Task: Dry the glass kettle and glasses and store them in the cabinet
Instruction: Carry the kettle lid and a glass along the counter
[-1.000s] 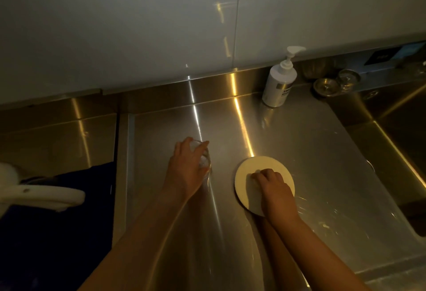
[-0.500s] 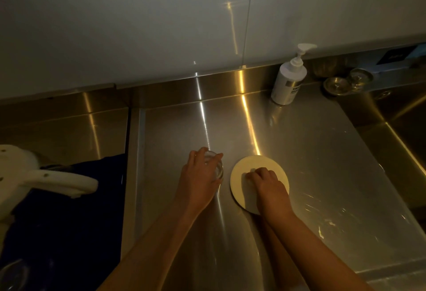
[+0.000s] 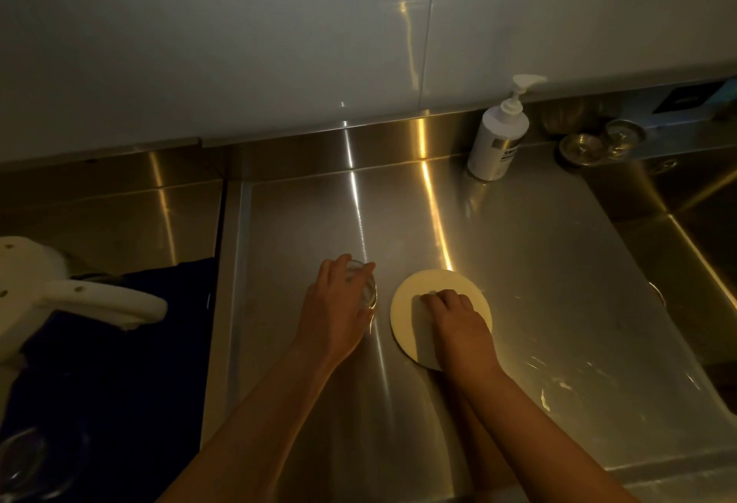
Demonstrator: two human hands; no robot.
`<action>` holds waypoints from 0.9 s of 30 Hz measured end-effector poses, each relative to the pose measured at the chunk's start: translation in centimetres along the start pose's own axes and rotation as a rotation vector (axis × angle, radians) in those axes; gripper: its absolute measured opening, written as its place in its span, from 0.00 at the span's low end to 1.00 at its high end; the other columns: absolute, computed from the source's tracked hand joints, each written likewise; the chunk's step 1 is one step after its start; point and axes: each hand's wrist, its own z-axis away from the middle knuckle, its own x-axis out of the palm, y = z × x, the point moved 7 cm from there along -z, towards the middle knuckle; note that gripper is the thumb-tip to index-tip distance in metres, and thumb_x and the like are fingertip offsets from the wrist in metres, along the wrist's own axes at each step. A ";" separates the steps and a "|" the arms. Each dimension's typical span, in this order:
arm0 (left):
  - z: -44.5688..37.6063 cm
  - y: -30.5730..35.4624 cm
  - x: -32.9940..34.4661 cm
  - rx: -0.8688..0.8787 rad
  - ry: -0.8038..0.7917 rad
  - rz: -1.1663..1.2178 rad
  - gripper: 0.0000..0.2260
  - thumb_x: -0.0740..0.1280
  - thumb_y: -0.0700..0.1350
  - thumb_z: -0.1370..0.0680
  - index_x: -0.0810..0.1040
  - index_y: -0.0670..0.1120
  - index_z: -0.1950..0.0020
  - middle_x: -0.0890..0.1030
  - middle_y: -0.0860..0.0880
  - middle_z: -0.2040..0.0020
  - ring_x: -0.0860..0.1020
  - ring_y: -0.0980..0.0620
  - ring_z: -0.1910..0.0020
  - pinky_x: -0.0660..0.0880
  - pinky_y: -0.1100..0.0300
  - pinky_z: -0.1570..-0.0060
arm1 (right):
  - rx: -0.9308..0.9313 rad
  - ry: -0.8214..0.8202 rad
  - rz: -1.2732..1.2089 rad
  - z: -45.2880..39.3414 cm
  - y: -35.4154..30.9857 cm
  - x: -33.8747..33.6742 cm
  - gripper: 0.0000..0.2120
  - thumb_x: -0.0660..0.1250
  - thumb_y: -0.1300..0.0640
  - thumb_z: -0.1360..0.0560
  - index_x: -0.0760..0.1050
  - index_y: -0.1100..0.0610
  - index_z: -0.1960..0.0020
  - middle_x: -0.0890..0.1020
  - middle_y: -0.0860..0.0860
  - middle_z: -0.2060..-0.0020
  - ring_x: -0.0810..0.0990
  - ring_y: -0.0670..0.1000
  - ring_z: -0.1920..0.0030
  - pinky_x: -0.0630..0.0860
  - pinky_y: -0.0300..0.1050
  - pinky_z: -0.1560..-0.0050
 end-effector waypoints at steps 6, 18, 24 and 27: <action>0.2 -1.2 0.7 -0.109 -0.005 0.048 0.36 0.71 0.54 0.28 0.59 0.52 0.24 0.60 0.44 0.25 0.61 0.44 0.29 0.73 0.50 0.41 | -0.025 0.006 0.002 0.2 0.5 -0.1 0.37 0.72 0.51 0.30 0.58 0.51 0.26 0.65 0.51 0.31 0.65 0.53 0.34 0.68 0.44 0.40; 3.9 -1.9 -1.5 -0.205 0.032 0.064 0.38 0.72 0.55 0.28 0.57 0.53 0.23 0.61 0.46 0.28 0.64 0.47 0.32 0.73 0.56 0.43 | -0.125 -0.003 0.084 0.7 -1.5 -0.4 0.40 0.74 0.52 0.32 0.57 0.51 0.26 0.64 0.51 0.32 0.64 0.52 0.35 0.68 0.42 0.40; 7.2 -3.2 -3.7 -0.228 0.072 0.068 0.37 0.72 0.55 0.28 0.58 0.52 0.24 0.59 0.46 0.27 0.63 0.47 0.31 0.71 0.57 0.42 | -0.224 0.023 0.054 1.4 -5.6 -0.8 0.40 0.73 0.58 0.35 0.60 0.52 0.28 0.66 0.53 0.35 0.66 0.54 0.38 0.68 0.45 0.46; 9.6 -4.7 -4.8 -0.281 0.068 0.092 0.36 0.71 0.55 0.27 0.57 0.54 0.24 0.58 0.48 0.27 0.60 0.48 0.30 0.70 0.55 0.40 | -0.273 0.013 0.061 2.2 -8.4 -0.5 0.41 0.74 0.57 0.36 0.59 0.52 0.27 0.66 0.52 0.36 0.65 0.54 0.38 0.68 0.45 0.46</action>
